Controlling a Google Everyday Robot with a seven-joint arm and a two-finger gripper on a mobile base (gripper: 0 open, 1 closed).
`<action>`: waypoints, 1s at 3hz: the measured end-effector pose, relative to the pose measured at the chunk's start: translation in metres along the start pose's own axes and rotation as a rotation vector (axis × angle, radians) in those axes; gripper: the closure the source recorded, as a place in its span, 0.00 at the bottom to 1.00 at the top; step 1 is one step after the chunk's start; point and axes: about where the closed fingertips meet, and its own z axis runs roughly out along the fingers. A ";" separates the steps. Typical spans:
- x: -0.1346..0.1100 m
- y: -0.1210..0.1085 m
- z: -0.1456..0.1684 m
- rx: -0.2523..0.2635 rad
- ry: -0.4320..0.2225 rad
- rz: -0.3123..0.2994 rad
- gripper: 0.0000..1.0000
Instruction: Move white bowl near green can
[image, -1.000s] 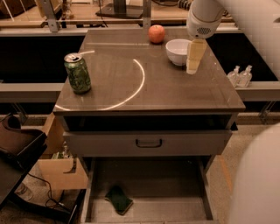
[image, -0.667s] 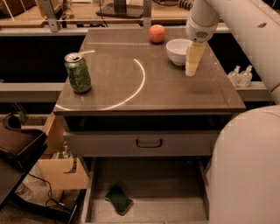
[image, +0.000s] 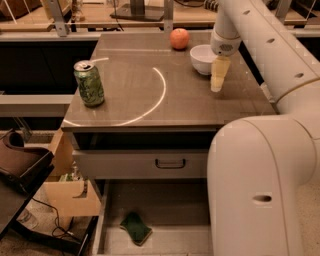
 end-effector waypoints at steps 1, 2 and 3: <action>0.000 -0.004 0.004 0.009 -0.004 0.002 0.18; -0.002 -0.006 0.008 0.014 -0.006 0.001 0.41; -0.003 -0.007 0.012 0.017 -0.009 0.000 0.65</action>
Offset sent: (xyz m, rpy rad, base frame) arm 0.0050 -0.0007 -0.0020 0.0024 -0.0085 -0.0021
